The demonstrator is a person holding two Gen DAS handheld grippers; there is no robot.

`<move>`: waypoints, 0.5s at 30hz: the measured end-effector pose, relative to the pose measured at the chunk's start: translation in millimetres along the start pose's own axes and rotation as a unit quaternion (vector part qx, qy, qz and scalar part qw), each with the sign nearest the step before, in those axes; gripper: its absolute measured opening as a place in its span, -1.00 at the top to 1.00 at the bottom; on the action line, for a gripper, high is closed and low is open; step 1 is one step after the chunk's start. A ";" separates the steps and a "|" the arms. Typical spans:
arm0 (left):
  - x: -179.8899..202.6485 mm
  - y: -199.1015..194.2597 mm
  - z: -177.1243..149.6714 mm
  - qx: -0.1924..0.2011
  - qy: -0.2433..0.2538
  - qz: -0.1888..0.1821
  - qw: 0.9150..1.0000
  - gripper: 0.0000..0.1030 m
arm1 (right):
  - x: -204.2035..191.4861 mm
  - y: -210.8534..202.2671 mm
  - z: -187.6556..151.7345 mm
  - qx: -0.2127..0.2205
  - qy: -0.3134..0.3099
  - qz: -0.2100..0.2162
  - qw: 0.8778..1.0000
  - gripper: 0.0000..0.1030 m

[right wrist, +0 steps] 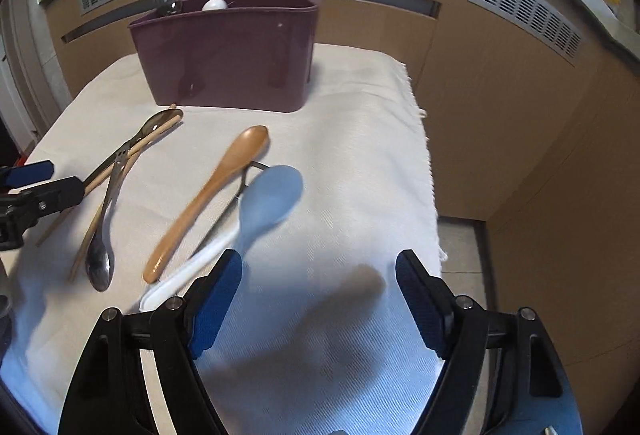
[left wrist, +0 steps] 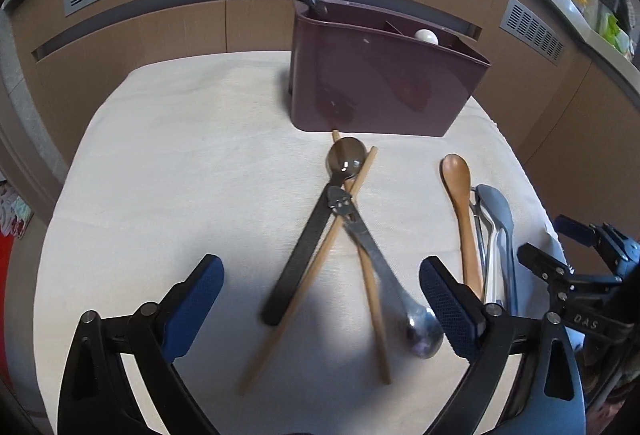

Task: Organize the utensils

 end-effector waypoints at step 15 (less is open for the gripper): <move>26.7 35.7 25.6 -0.053 0.021 -0.010 0.998 0.28 | 20.1 -1.1 -23.0 0.027 0.070 0.040 0.996 -0.52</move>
Point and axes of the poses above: each gripper's, at about its wrist camera, not at the fingertips, and y roughly the way its jaws point, x to its right, z to its top, the point moved 4 cm from there along y, roughly the way its jaws point, and after that the axes turned 5 degrees about -x, right-handed, at the moved point
